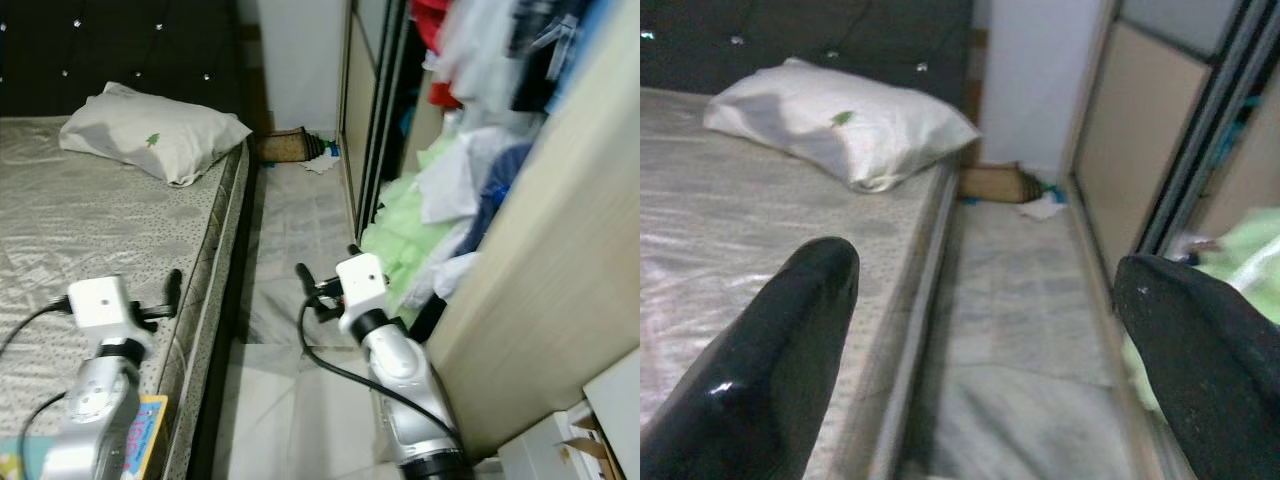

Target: Clean up the room

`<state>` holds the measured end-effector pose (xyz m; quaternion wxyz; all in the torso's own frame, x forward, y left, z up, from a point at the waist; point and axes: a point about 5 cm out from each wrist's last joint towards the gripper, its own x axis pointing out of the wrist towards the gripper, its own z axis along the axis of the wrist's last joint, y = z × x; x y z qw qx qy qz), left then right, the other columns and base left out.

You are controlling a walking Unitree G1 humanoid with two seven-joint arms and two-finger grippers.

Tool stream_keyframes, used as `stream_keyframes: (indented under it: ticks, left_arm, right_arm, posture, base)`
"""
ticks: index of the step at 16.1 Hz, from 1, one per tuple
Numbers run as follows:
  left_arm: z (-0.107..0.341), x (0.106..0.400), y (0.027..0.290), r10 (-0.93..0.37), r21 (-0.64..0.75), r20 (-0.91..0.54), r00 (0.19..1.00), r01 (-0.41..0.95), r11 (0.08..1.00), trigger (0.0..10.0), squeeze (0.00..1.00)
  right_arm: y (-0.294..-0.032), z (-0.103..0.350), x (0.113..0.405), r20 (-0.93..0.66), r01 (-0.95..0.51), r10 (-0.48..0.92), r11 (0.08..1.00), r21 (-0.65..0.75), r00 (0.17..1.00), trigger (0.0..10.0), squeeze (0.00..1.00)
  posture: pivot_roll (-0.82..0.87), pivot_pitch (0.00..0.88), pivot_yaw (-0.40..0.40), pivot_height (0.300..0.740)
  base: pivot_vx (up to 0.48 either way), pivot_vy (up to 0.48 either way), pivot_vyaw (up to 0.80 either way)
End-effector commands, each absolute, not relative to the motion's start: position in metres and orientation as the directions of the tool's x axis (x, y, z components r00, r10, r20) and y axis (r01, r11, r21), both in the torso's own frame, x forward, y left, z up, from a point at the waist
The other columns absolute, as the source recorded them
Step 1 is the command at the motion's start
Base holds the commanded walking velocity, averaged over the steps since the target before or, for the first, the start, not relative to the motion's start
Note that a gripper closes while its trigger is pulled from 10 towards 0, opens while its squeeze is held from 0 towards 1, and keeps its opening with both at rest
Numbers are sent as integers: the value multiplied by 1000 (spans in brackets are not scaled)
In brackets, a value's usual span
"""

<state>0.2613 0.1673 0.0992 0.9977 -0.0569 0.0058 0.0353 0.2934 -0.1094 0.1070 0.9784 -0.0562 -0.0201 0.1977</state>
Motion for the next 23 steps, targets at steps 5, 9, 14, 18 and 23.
stream_keyframes:
  ticks: [5, 9, 14, 18, 23]
  left_arm:
    - [100, 262, 172, 86, -119, -11, 996, -86, 989, 10000, 0]
    - [100, 263, 172, 92, -117, -8, 996, -92, 989, 10000, 0]
    - [101, 264, 171, 92, -115, -5, 996, -92, 989, 10000, 0]
    - [101, 265, 171, 87, -115, -3, 996, -87, 990, 10000, 0]
    - [102, 266, 170, 85, -112, 0, 996, -84, 990, 10000, 0]
  right_arm:
    - [-106, 110, 296, 38, -396, 403, 910, -120, 915, 10000, 0]
    - [-105, 111, 297, 42, -401, 409, 908, -121, 912, 10000, 0]
    - [-104, 111, 297, 44, -403, 410, 908, -119, 911, 10000, 0]
    - [-103, 110, 297, 44, -404, 411, 907, -118, 910, 10000, 0]
    - [-102, 110, 298, 46, -407, 415, 906, -121, 909, 10000, 0]
  posture:
    - [-4, 67, -37, 740]
    - [-3, 64, -39, 740]
    - [-3, 67, -37, 740]
    - [-3, 67, -35, 740]
    - [-2, 67, -34, 740]
  base:
    - [0, 0, 299]
    - [0, 0, 684]
    - [0, 0, 796]
    - [0, 0, 798]
    - [0, 0, 800]
